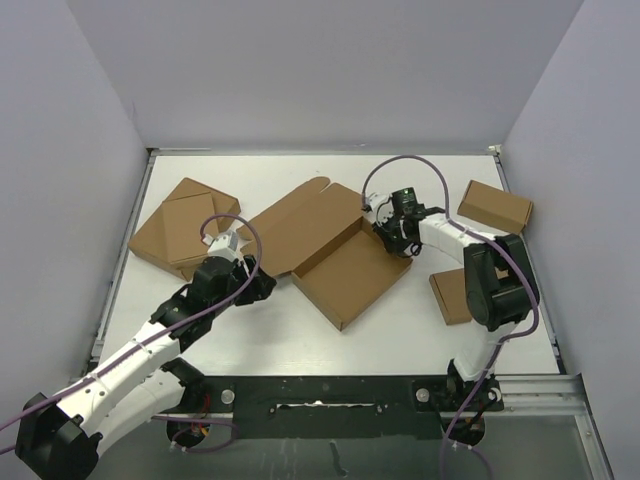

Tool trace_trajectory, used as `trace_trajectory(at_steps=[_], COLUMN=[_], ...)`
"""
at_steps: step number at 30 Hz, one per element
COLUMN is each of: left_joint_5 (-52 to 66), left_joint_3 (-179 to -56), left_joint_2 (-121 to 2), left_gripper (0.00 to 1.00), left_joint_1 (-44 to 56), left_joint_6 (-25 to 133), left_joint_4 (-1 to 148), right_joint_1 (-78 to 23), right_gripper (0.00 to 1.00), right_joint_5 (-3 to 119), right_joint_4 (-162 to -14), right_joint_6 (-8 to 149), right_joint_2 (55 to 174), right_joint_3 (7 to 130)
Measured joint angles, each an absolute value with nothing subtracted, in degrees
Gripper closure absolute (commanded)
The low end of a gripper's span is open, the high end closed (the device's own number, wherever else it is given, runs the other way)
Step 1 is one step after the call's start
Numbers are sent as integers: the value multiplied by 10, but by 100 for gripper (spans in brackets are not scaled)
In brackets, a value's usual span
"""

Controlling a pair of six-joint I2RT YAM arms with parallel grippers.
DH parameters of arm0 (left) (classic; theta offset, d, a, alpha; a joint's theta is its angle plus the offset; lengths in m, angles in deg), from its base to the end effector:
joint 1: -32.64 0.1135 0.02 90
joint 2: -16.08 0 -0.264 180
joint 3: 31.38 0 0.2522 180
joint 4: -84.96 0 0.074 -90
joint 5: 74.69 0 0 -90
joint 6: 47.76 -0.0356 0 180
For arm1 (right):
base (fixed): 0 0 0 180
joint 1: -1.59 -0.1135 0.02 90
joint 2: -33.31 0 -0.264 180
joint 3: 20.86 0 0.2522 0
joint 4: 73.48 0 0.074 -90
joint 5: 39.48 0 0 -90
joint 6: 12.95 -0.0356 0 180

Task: Fold the paper box

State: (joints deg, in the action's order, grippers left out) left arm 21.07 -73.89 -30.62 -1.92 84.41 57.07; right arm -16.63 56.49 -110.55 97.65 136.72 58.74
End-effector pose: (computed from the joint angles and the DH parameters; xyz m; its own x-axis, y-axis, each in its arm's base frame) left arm 0.1529 -0.1010 0.2291 -0.6561 -0.3592 -0.6638 0.0728 0.8453 -0.5293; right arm 0.3457 0.1177 0.1729 -0.6504 -0.5825 -0.4875 -0.6280 0.7734 -0.0862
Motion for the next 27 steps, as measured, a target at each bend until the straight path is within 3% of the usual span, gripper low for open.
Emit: trace_trajectory(at_steps=[6,15,18,27], left_joint_5=[222,236,238,143], left_joint_3=[-737,-756,-783,-868], left_joint_2=[-307,-340,-349,-347], left_gripper=[26,3,2,3], left_joint_1=[-19,-6,3,100], left_joint_6=[846,815,789,656], left_joint_4=[567,524,493,439], right_joint_1=[-118,-67,-61,31], right_gripper=[99,39,25,10], right_joint_5=[568,634,665,811], right_joint_4=[-1105,-1134,-1141,-1136], right_joint_6=[930,890,899,933], right_joint_2=[1357,1325,1283,1138], right_joint_3=[575,573,568,539])
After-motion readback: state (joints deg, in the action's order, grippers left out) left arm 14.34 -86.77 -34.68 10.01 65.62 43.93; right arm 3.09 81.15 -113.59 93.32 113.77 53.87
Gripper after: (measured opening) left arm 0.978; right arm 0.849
